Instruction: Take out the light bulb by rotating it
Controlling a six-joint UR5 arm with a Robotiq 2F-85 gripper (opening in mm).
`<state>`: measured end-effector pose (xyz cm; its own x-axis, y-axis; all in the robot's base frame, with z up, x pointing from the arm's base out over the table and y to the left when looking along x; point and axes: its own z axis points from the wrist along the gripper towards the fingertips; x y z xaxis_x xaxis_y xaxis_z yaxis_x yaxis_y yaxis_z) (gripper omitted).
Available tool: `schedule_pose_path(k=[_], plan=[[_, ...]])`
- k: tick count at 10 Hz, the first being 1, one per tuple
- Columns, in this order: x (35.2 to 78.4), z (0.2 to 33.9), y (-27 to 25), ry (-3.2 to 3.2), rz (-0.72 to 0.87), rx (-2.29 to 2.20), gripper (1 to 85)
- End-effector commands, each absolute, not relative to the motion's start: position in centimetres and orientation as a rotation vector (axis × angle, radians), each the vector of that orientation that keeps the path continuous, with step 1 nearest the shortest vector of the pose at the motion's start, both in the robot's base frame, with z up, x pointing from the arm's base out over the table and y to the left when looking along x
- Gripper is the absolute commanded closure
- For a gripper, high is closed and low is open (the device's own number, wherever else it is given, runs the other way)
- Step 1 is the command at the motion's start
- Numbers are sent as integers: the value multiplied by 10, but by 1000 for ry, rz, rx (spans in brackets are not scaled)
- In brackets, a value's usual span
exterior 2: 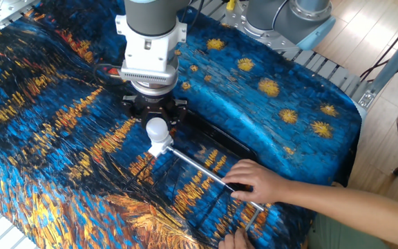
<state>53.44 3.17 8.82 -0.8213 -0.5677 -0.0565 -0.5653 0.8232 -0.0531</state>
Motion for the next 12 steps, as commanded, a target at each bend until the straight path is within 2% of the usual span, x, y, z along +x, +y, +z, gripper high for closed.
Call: schedule_pose_path(k=[1, 4, 5, 6, 7, 9, 10, 12], plan=[[534, 88, 38, 2946, -17, -876, 310], [535, 88, 38, 2953, -18, -863, 310], [534, 88, 38, 2960, -21, -848, 353], [533, 87, 36, 2973, -30, -825, 463], [533, 87, 34, 2975, -36, -818, 503], [534, 88, 32, 2975, -49, -809, 643], [538, 89, 35, 2959, -44, -800, 750], [540, 88, 34, 2919, -57, -920, 787]])
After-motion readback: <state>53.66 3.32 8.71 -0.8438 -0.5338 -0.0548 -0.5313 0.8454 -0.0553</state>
